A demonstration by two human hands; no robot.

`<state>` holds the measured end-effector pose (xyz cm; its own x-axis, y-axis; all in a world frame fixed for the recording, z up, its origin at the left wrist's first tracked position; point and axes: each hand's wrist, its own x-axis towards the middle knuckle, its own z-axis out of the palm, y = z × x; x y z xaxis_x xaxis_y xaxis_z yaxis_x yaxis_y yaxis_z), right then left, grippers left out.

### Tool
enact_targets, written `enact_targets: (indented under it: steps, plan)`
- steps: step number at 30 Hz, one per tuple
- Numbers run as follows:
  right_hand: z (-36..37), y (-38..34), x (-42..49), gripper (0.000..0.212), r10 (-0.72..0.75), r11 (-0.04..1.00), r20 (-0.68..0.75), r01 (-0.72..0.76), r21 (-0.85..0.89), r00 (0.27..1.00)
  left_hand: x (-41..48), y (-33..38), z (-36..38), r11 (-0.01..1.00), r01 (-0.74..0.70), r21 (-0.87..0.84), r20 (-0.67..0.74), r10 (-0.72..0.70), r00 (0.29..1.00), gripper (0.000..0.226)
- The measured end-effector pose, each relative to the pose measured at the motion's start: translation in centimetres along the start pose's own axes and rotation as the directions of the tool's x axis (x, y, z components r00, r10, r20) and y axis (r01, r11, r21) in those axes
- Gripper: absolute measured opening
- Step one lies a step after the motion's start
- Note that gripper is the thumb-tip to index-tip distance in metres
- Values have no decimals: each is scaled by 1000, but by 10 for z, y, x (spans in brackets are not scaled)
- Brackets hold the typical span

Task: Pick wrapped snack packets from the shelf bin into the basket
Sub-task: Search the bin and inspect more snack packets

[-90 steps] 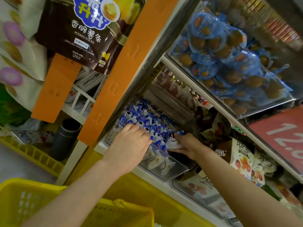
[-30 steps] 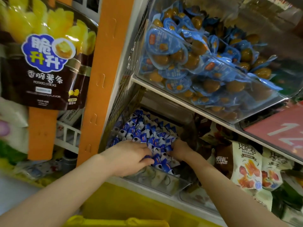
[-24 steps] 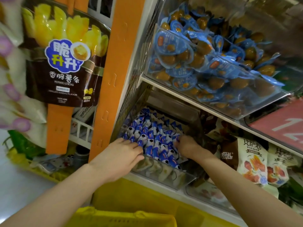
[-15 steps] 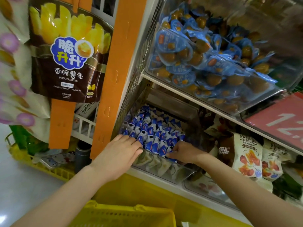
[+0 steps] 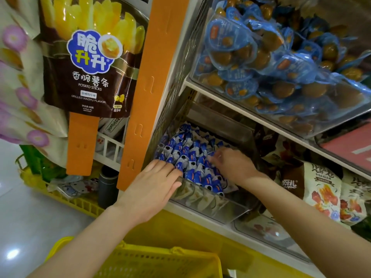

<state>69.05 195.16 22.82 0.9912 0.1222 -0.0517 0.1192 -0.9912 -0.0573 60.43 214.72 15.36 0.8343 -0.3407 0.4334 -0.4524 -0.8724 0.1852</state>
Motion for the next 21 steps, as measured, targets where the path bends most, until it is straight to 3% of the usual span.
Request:
enact_targets:
  steps: [2, 4, 6, 12, 15, 18, 21]
  plan:
    - [-5, -16, 20, 18, -70, 977, -68, 82, 198, 995, -1, -1, 0, 1000, -16, -10, -6, 16, 1000, 36]
    - [-1, -31, 48, 23, -151, 947, -89, 170, 272, 984, -2, -3, -1, 999, -33, -6, -3, 33, 999, 40]
    - [8, -43, 74, 30, -214, 944, -87, 229, 236, 973, -2, -4, -1, 999, -41, -29, 11, 41, 999, 42]
    - [39, -52, 126, 35, -230, 969, 36, 226, 97, 972, -1, -7, -3, 997, -44, -68, 48, 47, 998, 47]
    - [43, -49, 136, 30, -179, 969, -17, 179, 173, 984, 0, -9, -3, 996, -68, -60, 56, 71, 996, 46]
    - [40, -48, 141, 6, -152, 956, -61, 162, 245, 987, 0, -11, -3, 996, -79, -47, 50, 81, 995, 45]
    - [32, -49, 141, 10, -151, 957, -115, 174, 230, 982, 0, -11, -4, 996, -62, -63, 101, 69, 993, 45]
